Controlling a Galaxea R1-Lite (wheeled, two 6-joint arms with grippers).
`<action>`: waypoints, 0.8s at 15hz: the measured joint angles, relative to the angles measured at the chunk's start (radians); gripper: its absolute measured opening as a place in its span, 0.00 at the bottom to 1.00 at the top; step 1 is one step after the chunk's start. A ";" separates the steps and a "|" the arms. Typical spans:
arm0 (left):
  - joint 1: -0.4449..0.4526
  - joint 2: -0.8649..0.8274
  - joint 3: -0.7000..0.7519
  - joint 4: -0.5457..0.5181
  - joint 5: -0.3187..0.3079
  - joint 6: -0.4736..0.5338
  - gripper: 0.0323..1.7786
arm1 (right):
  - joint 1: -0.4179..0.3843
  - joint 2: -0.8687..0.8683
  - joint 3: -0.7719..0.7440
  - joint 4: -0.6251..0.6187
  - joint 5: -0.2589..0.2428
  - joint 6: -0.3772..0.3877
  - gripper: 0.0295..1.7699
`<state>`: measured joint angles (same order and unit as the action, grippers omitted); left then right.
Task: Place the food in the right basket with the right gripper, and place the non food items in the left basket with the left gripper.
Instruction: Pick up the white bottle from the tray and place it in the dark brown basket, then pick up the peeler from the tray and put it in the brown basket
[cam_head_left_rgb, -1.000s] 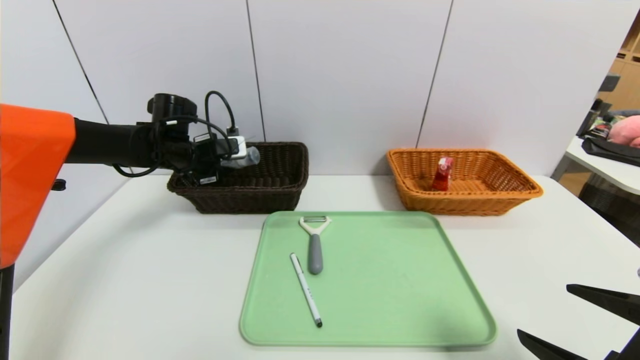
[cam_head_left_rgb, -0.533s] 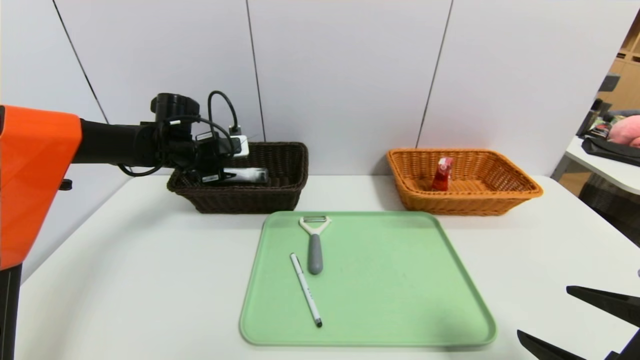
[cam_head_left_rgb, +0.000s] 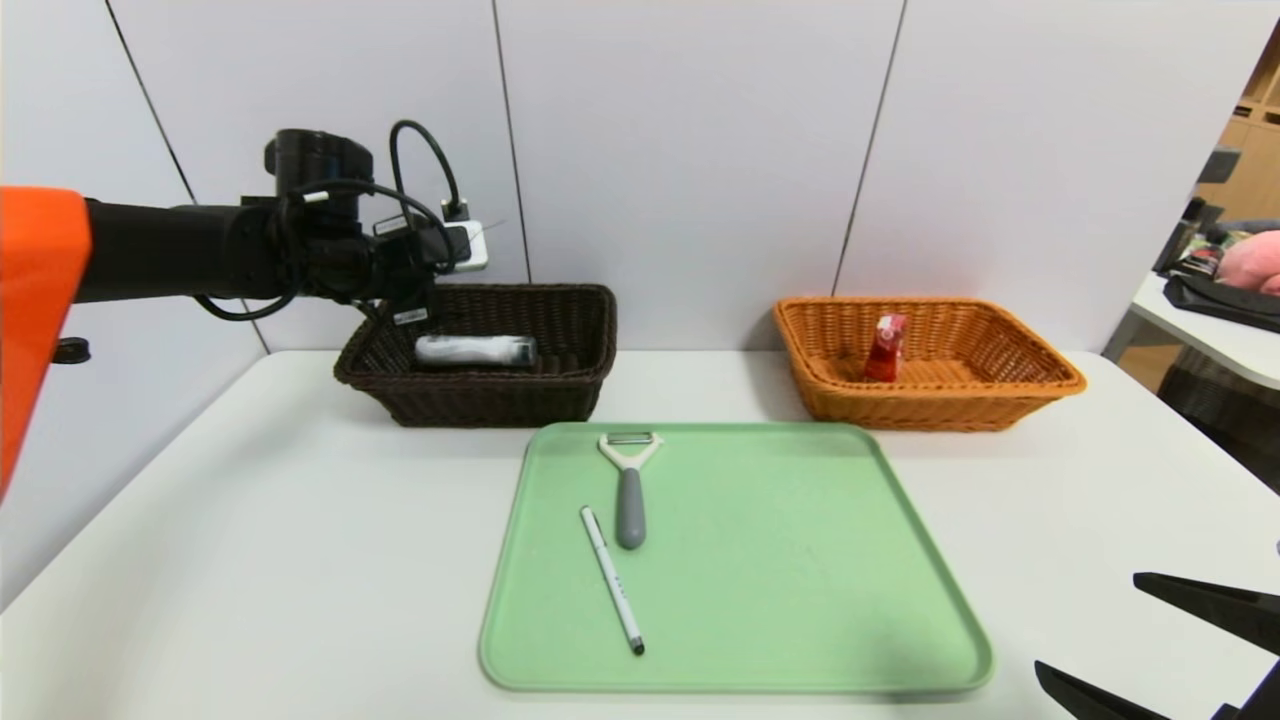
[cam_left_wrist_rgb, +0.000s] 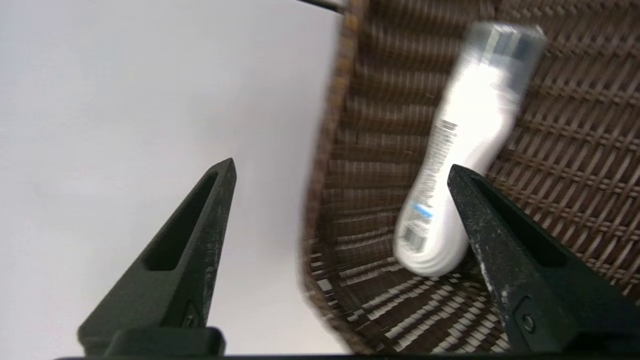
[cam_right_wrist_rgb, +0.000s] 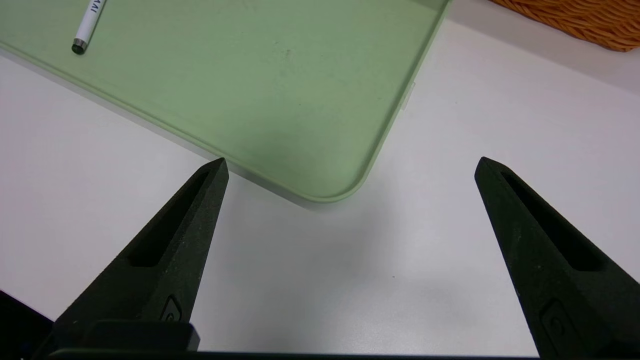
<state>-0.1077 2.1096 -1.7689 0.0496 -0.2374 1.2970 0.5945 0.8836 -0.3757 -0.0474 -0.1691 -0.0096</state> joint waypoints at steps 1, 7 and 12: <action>0.000 -0.024 -0.003 0.001 -0.001 -0.004 0.86 | 0.000 -0.001 0.000 0.000 0.000 0.000 0.96; -0.047 -0.235 0.055 0.037 0.006 -0.160 0.91 | 0.000 -0.014 0.005 0.001 0.000 -0.001 0.96; -0.223 -0.426 0.055 0.206 0.086 -0.457 0.94 | 0.002 -0.031 0.008 0.001 0.002 -0.002 0.96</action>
<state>-0.3309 1.6832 -1.7136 0.2553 -0.1519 0.8404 0.5964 0.8523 -0.3674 -0.0466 -0.1672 -0.0119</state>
